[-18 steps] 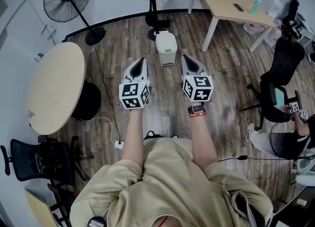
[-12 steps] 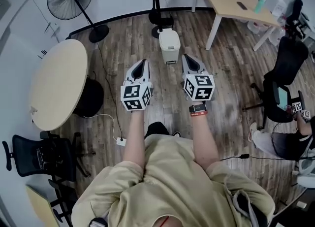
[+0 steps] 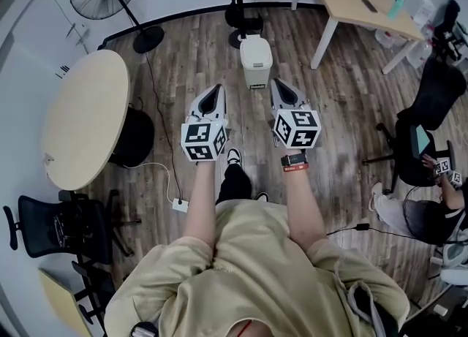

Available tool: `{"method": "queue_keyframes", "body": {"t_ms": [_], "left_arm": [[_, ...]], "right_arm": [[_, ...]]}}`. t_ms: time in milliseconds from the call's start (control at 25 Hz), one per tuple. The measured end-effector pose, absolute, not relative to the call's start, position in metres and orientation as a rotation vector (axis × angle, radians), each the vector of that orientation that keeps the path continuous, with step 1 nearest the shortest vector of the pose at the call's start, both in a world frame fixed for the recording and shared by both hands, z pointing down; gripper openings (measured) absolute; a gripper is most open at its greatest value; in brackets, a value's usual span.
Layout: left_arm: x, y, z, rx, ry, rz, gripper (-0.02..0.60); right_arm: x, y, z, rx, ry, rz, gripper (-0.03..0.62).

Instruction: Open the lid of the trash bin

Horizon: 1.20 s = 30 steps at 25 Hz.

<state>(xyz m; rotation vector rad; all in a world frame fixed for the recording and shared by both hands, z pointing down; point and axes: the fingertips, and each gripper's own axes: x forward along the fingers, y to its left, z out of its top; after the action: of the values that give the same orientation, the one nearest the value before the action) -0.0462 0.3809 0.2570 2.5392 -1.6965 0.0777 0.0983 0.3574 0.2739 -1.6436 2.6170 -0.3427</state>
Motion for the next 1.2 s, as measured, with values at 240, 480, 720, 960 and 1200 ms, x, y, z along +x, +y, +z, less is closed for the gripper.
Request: {"method": "queue_keyframes", "body": {"t_ms": [240,480,720,960,1200], "left_arm": [[-0.044,0.308,0.258,2.562,-1.642,0.057,0.024],[-0.041,0.223,0.25,2.605,-1.572,0.044,0.023],[-0.04,0.149,0.257,2.626,-1.498,0.046,0.024],[-0.035,0.09,0.272,2.653,-1.445,0.079,0.025],[-0.071,0.025,0.291,2.65,-1.458,0.117,0.024]], "right_arm": [[0.097,0.294,0.271,-1.682,2.611,-0.316,0.015],[0.092,0.218,0.268,-1.716,2.592,-0.33,0.015],[0.079,0.154,0.277,-1.749,2.596,-0.36,0.015],[0.082,0.097,0.289,-1.795,2.573,-0.395,0.015],[0.053,0.033,0.302,-1.805,2.559,-0.424,0.015]]}}
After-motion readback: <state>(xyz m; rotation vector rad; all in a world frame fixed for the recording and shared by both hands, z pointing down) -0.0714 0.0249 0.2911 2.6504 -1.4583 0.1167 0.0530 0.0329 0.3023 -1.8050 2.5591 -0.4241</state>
